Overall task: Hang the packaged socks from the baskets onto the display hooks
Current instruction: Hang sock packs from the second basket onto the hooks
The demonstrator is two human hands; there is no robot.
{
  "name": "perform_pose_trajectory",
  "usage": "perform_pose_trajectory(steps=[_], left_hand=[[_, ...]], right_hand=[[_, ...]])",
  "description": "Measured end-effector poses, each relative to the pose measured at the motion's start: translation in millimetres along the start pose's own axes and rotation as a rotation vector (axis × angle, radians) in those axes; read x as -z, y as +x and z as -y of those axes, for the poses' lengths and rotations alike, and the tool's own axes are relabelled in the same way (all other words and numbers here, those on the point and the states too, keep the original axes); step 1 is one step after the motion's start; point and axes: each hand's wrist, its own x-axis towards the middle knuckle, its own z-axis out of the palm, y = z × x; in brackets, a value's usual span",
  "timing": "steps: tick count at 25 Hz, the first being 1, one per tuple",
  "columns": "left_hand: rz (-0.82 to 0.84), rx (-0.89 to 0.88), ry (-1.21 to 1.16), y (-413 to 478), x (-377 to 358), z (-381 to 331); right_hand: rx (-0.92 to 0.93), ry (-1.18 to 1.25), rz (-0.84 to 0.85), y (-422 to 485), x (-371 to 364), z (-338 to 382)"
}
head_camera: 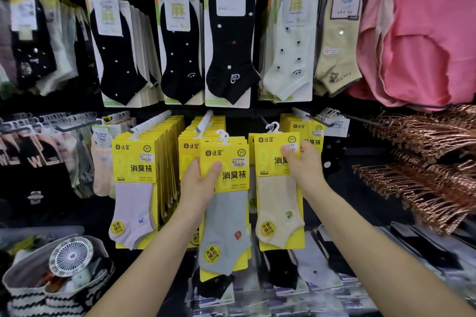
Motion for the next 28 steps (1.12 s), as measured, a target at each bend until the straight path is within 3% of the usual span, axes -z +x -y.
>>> perform_pose_trajectory(steps=[8,11,13,15,21,28], left_hand=[[0.025,-0.005,-0.021,0,-7,-3],[0.043,-0.016,-0.04,0,-13,-3],[0.066,-0.019,-0.036,-1,-20,-3],[0.076,-0.015,-0.043,-3,-30,-2],[0.083,-0.033,-0.08,-6,-38,0],[-0.014,-0.015,-0.051,2,-16,5]], right_hand=[[-0.102,-0.087,-0.028,7,-15,-8],[0.048,0.023,-0.113,-7,-12,-6],[0.083,0.113,0.027,-22,-16,-2],[0.071,0.052,0.13,-32,-22,-1],[0.044,0.128,0.138,-30,-10,-3],[-0.081,0.184,0.008,-13,6,-10]])
